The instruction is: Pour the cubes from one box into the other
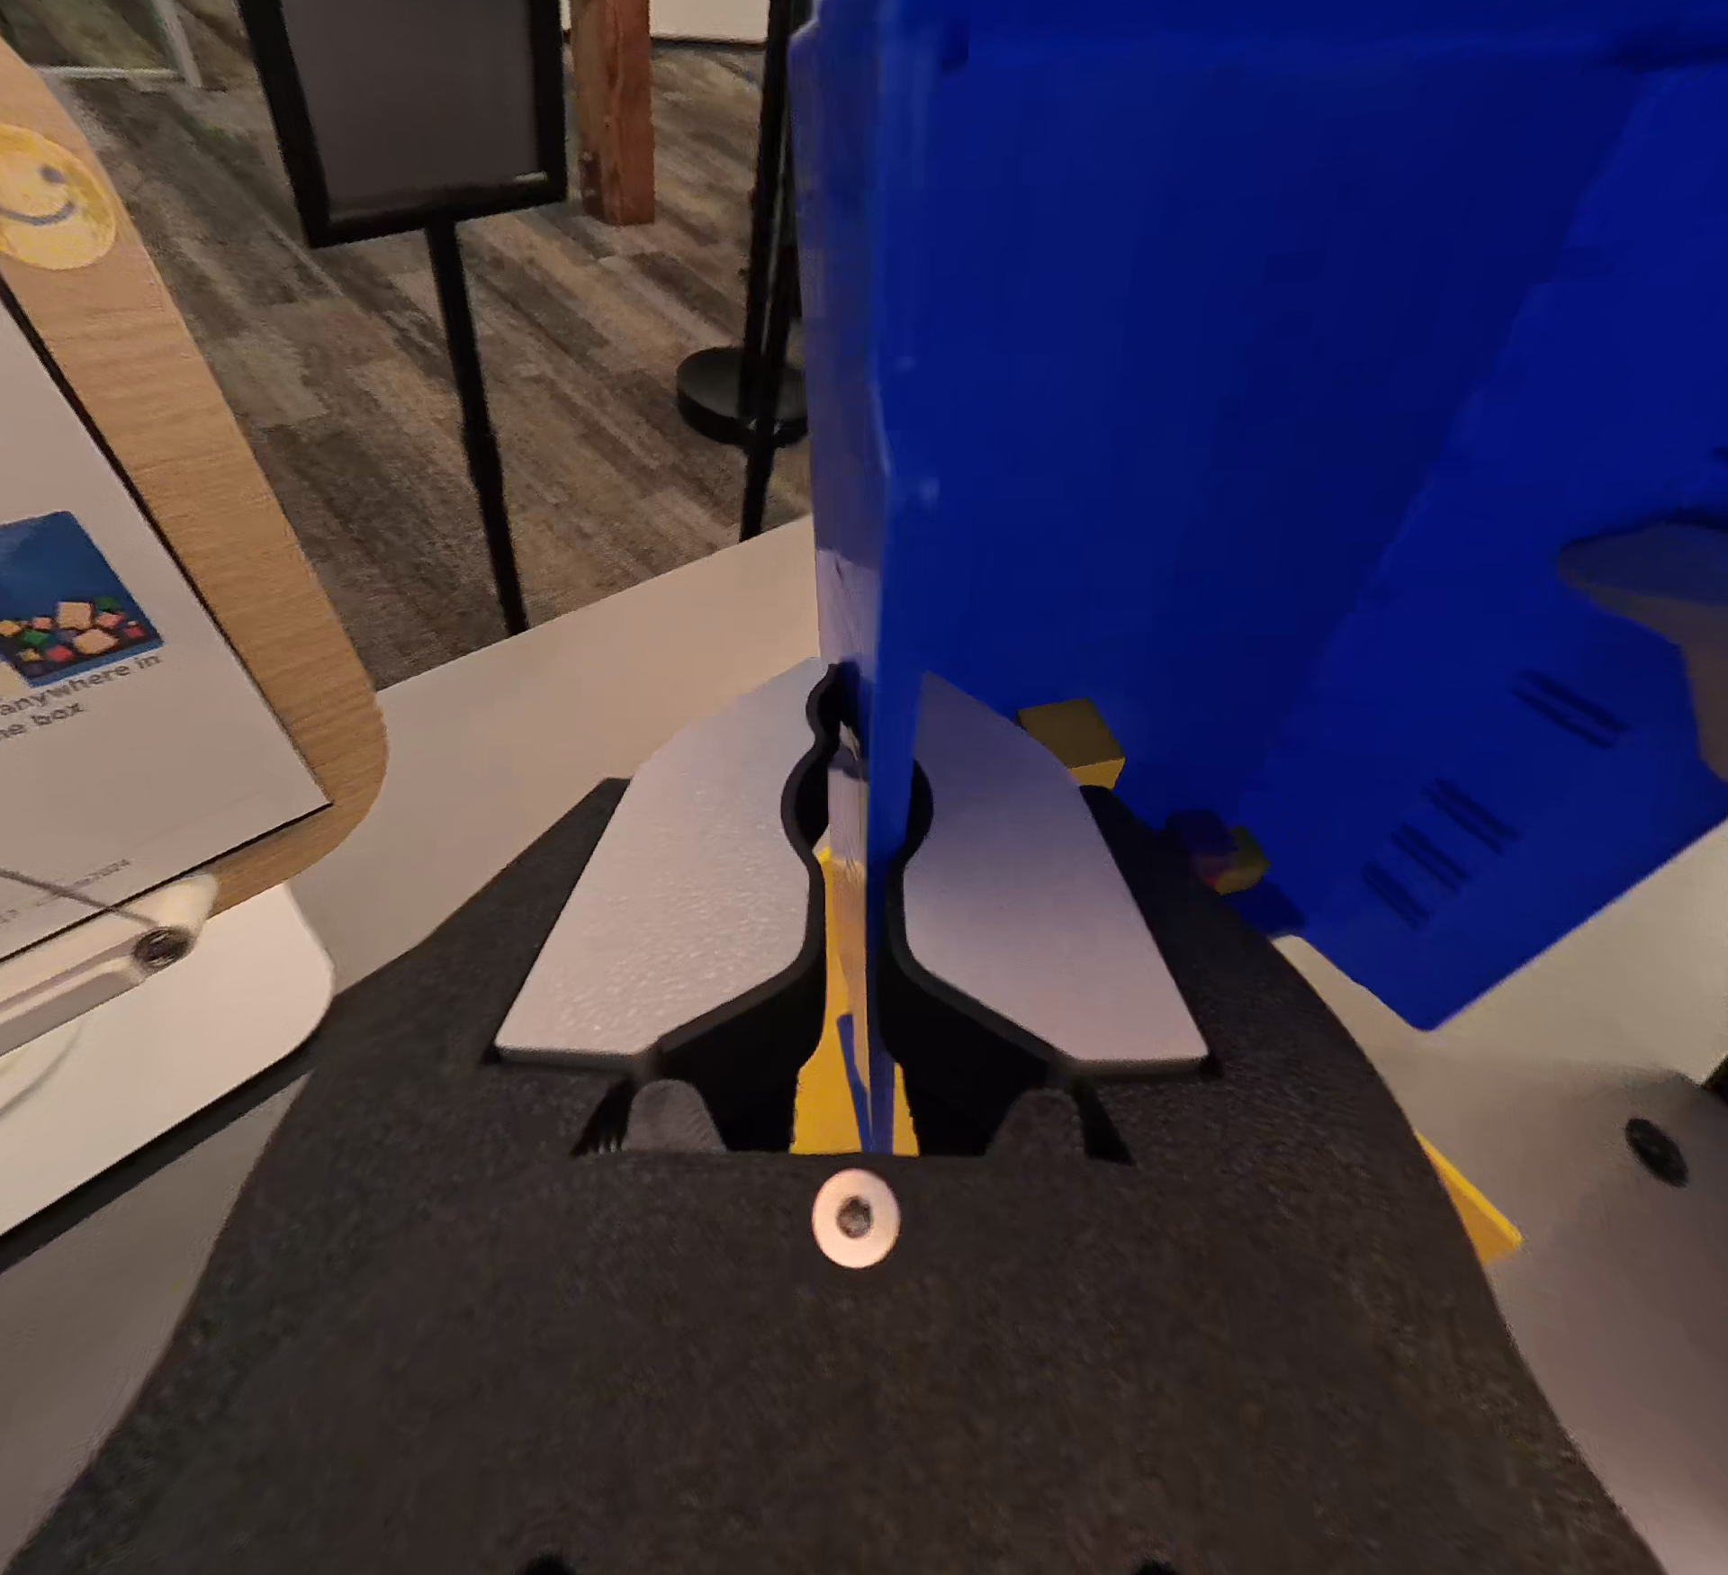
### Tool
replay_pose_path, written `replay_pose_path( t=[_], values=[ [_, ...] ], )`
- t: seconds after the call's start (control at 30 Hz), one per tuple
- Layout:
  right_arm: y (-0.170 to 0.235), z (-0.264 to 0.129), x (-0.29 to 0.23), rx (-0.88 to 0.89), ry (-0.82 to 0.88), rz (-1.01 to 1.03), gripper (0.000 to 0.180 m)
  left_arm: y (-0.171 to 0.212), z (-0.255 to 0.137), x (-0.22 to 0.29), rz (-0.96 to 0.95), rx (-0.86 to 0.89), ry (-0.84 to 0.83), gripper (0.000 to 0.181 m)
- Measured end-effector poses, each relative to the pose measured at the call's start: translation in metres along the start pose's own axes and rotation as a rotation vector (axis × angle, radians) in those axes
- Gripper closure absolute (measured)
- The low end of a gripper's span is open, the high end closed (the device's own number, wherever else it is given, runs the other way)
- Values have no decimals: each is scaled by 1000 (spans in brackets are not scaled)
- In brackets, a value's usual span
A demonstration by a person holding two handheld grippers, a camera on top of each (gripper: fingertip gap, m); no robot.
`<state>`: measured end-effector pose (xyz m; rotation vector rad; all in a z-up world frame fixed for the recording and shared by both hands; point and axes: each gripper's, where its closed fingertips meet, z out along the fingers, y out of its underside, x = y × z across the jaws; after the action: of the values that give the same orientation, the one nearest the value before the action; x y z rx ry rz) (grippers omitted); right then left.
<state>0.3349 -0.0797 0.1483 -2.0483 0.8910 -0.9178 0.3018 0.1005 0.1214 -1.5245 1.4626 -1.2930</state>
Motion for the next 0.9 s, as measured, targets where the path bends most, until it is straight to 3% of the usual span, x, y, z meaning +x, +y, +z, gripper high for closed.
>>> replay_pose_path(
  t=[0.3, 0.4, 0.5, 0.6, 0.67, 0.77, 0.9],
  values=[
    [4, 1, 1, -38, 12, 10, 172, 2, 3, 1, 28, -13, -39, 175],
    [-6, -7, 2, 42, 43, -37, 172, -3, 0, 2, -27, 37, 17, 176],
    [-1, -4, -1, -24, 29, -12, 173, 3, 1, 0, 6, 2, -23, 176],
    [-8, -8, 0, 42, 61, -72, 172, 1, 0, -1, -40, 48, 17, 176],
    [-3, -5, -2, -17, 47, -46, 172, 7, 2, -2, -9, 12, -15, 175],
    [-10, -10, -2, 53, 74, -93, 172, 3, 0, -1, -73, 57, 38, 176],
    [-2, -7, -3, -3, 53, -61, 172, 7, 1, -1, -47, 24, 13, 176]
  ],
)
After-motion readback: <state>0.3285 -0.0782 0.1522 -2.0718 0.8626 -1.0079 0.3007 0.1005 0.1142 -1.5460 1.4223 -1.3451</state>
